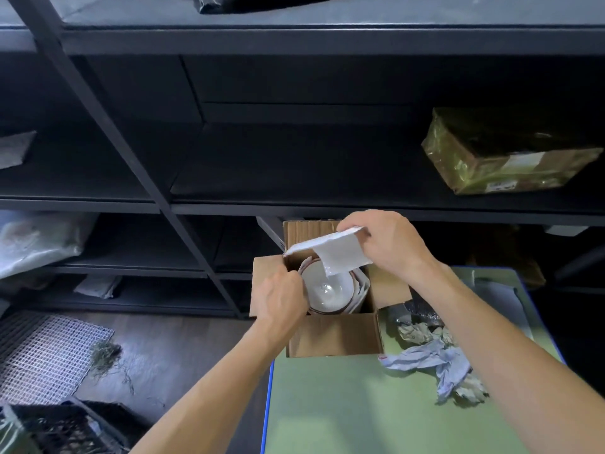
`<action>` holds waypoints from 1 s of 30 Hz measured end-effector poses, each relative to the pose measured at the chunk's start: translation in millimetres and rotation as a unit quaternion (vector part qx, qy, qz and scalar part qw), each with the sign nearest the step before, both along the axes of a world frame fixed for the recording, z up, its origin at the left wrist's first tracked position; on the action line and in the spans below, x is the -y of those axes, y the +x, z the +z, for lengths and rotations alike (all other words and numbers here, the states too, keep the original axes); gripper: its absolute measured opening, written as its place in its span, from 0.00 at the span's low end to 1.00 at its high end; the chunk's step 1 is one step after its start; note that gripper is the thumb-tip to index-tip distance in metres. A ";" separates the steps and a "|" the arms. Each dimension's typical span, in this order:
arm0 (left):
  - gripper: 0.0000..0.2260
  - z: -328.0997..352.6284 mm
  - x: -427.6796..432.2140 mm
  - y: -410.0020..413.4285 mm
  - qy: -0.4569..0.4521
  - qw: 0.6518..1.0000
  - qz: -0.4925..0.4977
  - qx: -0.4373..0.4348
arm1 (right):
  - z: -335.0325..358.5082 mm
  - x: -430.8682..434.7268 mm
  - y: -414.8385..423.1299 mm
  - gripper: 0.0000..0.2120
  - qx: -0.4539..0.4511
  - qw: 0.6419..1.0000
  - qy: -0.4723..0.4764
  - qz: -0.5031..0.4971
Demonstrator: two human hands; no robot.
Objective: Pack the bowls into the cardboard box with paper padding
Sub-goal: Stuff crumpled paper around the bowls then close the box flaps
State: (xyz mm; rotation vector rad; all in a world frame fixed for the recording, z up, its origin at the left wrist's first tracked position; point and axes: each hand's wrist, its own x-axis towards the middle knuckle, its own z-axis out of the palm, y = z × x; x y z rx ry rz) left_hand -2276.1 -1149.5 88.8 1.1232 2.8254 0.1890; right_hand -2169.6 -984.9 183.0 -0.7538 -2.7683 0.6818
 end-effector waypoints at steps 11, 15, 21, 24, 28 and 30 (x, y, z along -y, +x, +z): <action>0.11 -3.9 1.7 31.3 0.015 0.997 0.035 0.071 | 36.7 23.6 -75.5 0.19 0.115 0.950 0.217 0.191; 0.13 -4.2 -0.3 35.8 0.018 0.998 0.024 0.055 | 36.4 27.8 -83.1 0.19 0.122 0.943 0.234 0.200; 0.17 -9.2 -5.5 19.9 0.048 0.988 0.010 0.145 | 37.4 16.4 -74.0 0.17 0.113 0.954 0.215 0.173; 0.20 -14.0 -6.6 14.3 0.093 0.980 0.022 0.172 | 37.3 12.8 -70.2 0.16 0.110 0.956 0.216 0.168; 0.20 -14.7 -11.7 19.4 0.113 0.978 0.015 0.172 | 36.3 12.2 -68.7 0.18 0.109 0.957 0.209 0.170; 0.22 -14.5 -13.1 23.8 0.103 0.982 0.003 0.159 | 36.4 14.2 -69.6 0.18 0.112 0.956 0.205 0.180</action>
